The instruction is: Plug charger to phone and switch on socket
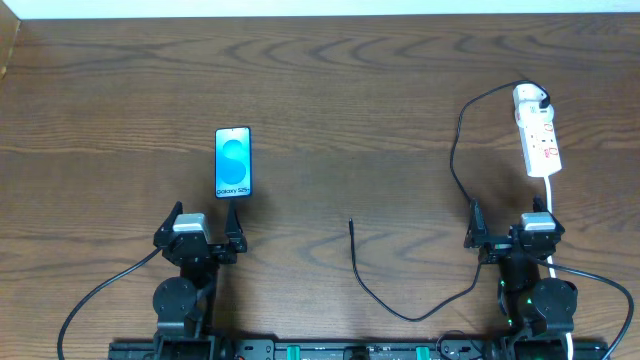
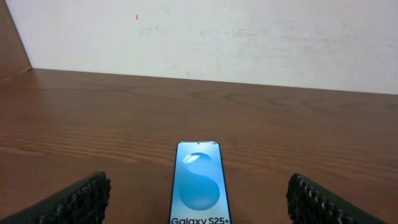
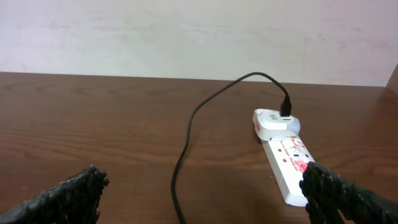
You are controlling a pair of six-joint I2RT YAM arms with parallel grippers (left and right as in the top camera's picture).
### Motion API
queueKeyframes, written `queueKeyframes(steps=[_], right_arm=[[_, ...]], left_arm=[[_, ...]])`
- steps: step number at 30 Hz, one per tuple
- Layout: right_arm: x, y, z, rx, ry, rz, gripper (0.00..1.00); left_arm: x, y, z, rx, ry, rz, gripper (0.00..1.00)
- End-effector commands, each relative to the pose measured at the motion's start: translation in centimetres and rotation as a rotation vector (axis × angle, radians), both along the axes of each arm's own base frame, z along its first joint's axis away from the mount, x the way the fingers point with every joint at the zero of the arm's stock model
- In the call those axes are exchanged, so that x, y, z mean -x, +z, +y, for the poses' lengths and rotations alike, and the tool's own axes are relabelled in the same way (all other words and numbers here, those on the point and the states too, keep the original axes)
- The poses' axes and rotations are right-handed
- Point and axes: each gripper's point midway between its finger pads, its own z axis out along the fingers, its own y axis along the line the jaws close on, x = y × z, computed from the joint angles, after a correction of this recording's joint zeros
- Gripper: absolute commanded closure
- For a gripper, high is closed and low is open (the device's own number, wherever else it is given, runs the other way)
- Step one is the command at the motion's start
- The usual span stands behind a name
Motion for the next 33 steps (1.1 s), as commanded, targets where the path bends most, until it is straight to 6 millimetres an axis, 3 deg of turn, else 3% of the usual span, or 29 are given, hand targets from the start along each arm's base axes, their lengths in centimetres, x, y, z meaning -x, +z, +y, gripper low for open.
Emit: queueKeyframes(steps=[1, 21, 33], right_arm=[[0.0, 0.0, 0.0, -0.006, -0.004, -0.004, 0.01], [0.0, 0.0, 0.0, -0.006, -0.004, -0.003, 0.01], [0.0, 0.0, 0.0, -0.006, -0.004, -0.004, 0.01]], left_arm=[[0.1, -1.6, 0.8, -0.002, 0.043, 0.050, 0.09], [0.4, -1.4, 0.8, -0.004, 0.042, 0.113, 0.09], [-1.2, 1.1, 0.6, 0.003, 0.035, 0.237, 0.09]])
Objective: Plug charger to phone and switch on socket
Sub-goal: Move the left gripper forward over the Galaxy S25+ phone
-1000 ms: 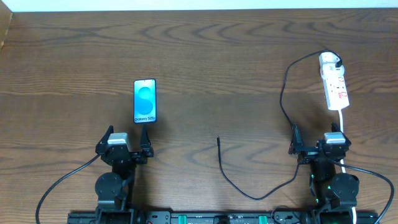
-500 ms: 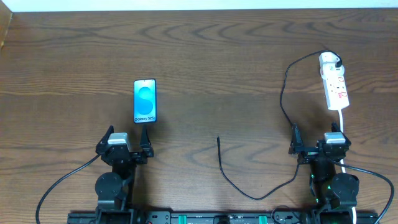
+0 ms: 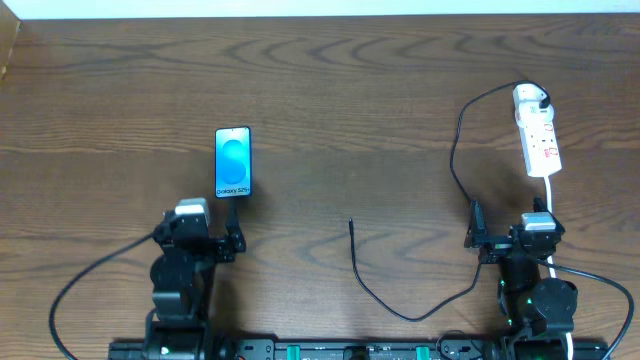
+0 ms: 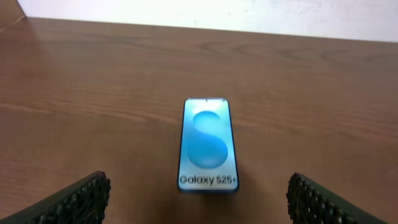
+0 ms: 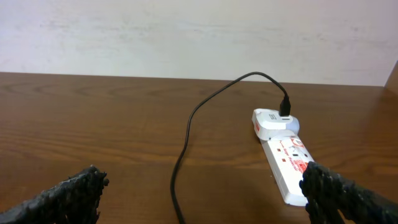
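Note:
A phone (image 3: 233, 162) with a lit blue screen reading Galaxy S25+ lies flat at the left; the left wrist view has the phone (image 4: 208, 144) straight ahead. My left gripper (image 3: 203, 237) stands open just behind its near end. A white power strip (image 3: 538, 140) lies at the far right with a white charger plug (image 3: 528, 97) in its far end. The black cable (image 3: 455, 170) loops from the plug to a loose tip (image 3: 351, 223) mid-table. My right gripper (image 3: 510, 232) is open near the strip (image 5: 287, 165), empty.
The brown wooden table (image 3: 330, 80) ends at a pale wall at the back. The strip's white cord (image 3: 551, 200) runs toward the right arm. Black arm cables curl along the near edge on both sides.
My left arm has tilted its wrist down and shifted a little; the phone now shows whole and higher in its view. The right arm, cable and strip are unchanged.

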You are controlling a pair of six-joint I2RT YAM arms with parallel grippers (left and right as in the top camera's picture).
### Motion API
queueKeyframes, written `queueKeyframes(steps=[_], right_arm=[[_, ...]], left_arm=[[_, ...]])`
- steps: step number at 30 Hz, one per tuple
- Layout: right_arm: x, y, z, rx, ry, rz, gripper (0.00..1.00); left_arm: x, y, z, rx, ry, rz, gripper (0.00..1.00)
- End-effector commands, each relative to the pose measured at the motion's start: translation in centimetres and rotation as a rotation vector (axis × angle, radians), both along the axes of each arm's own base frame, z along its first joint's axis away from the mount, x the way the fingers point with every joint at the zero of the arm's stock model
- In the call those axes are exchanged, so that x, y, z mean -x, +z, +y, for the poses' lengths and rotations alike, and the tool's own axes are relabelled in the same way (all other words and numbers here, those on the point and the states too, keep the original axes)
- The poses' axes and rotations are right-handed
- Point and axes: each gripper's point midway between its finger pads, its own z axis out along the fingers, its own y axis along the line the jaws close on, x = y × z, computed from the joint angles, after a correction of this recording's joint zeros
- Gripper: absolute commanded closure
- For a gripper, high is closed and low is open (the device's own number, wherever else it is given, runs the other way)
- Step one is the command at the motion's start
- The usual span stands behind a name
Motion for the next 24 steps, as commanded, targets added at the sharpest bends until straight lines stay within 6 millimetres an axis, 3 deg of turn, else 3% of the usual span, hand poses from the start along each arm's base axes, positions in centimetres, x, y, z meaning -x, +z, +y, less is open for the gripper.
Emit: queueKeyframes(steps=[1, 13, 24], right_arm=[[0.0, 0.1, 0.0, -0.006, -0.001, -0.004, 0.01], [0.0, 0.0, 0.0, -0.006, -0.001, -0.004, 0.01], [0.0, 0.1, 0.0, -0.006, -0.001, -0.004, 0.01]], left_arm=[[-0.9, 2.1, 0.2, 0.012, 0.018, 0.006, 0.09], [-3.8, 3.9, 0.2, 0.016, 0.022, 0.119, 0.09], [-6.1, 4.2, 0.1, 0.013, 0.024, 0.258, 0.09]])
